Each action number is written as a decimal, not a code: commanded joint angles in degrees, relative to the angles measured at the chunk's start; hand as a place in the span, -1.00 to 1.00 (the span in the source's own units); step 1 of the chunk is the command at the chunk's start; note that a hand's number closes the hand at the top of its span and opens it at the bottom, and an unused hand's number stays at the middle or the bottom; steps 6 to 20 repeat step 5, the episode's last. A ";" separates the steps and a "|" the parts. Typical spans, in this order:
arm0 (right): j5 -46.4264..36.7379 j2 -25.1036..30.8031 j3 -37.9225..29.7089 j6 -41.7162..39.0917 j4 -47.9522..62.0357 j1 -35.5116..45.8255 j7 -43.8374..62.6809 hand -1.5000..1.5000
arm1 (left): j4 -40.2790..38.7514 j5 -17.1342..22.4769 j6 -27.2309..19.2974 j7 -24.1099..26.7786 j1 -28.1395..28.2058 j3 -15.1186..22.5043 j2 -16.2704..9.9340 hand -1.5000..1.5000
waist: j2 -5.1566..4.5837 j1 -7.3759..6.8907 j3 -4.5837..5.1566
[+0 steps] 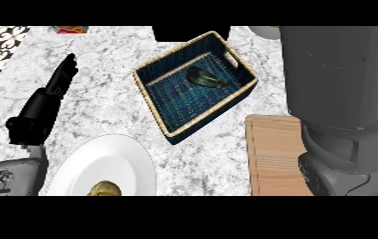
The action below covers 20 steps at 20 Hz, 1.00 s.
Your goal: Pick the eggplant from the cutting board and place it in the basket
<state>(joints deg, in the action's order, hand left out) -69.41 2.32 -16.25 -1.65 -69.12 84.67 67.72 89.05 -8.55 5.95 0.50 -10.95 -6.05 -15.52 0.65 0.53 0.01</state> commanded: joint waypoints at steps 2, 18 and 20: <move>-6.94 1.25 -2.75 5.71 -10.06 -4.01 10.80 -1.00 | 0.51 0.17 0.21 0.72 1.43 -1.20 -1.08 0.00 | 0.35 1.26 -0.08; -9.09 0.62 -3.64 3.43 -19.85 -9.34 9.03 -1.00 | 1.07 0.72 0.54 -0.39 1.39 -1.45 -1.10 0.00 | 0.48 1.91 -0.12; -9.09 0.62 -3.64 3.43 -19.85 -9.34 9.03 -1.00 | 1.07 0.72 0.54 -0.39 1.39 -1.45 -1.10 0.00 | 0.48 1.91 -0.12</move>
